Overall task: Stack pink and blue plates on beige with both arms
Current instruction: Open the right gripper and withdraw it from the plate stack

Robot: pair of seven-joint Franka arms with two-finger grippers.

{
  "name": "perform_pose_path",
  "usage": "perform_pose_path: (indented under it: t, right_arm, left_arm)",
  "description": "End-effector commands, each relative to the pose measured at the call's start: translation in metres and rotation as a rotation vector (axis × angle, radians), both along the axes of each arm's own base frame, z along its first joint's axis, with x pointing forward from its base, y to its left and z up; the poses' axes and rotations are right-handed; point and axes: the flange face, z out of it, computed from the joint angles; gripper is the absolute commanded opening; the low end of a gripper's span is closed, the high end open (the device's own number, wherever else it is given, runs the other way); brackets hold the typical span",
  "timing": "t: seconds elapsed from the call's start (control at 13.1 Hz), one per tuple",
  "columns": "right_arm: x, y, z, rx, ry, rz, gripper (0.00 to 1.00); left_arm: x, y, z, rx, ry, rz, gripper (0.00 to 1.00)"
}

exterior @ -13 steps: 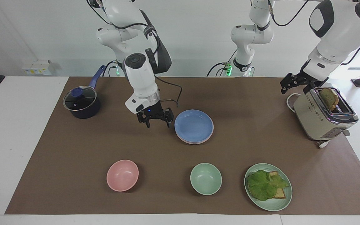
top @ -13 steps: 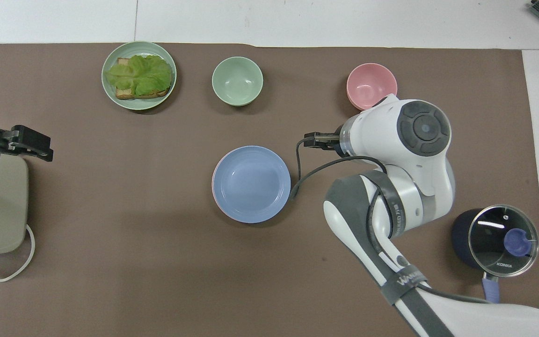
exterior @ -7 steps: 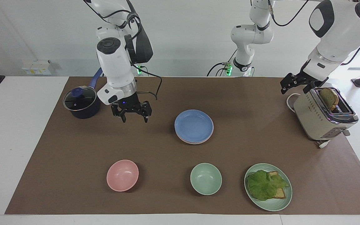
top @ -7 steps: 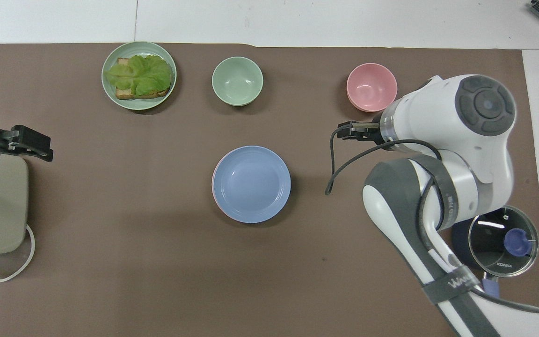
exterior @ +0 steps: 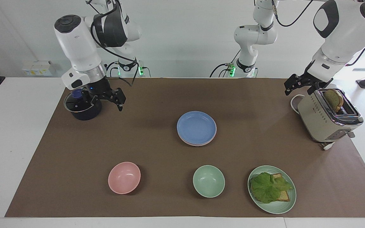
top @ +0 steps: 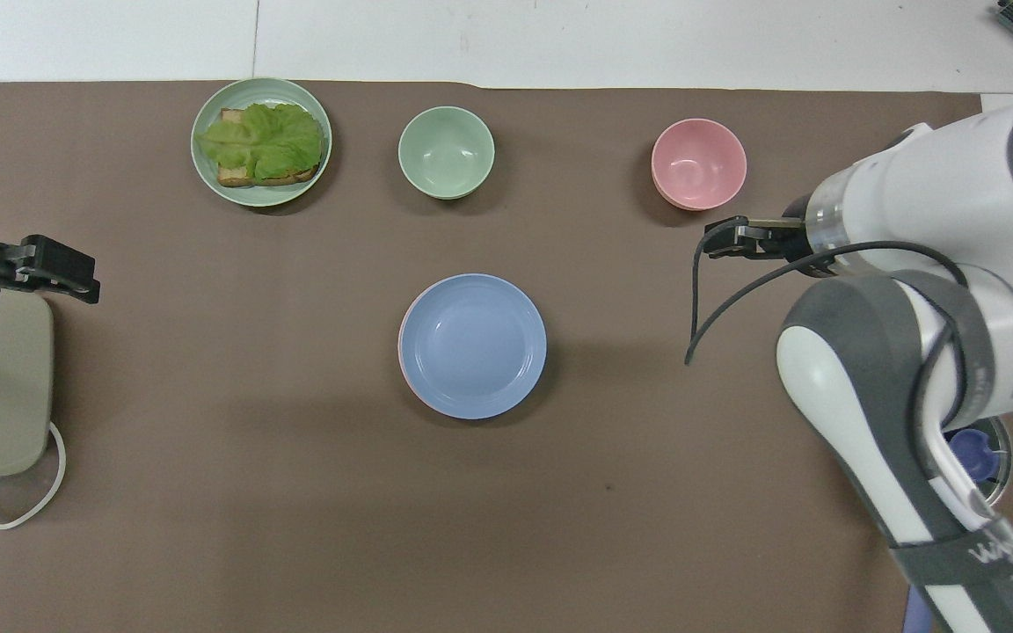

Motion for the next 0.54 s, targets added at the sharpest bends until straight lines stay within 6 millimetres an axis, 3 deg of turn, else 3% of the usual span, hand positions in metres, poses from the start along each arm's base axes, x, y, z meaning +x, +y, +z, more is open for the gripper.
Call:
perform_pose_path:
  t: [0.0,0.46]
  right_arm:
    - [-0.012,-0.035,0.007,-0.019,0.037,0.001,1.00]
    - [-0.035,-0.093,0.047,-0.018,0.024,-0.018,1.00]
  left_arm:
    - [-0.004,0.003,0.005,0.015,0.002,-0.004,1.00]
    - [-0.004,0.003,0.005,0.015,0.003,-0.004,1.00]
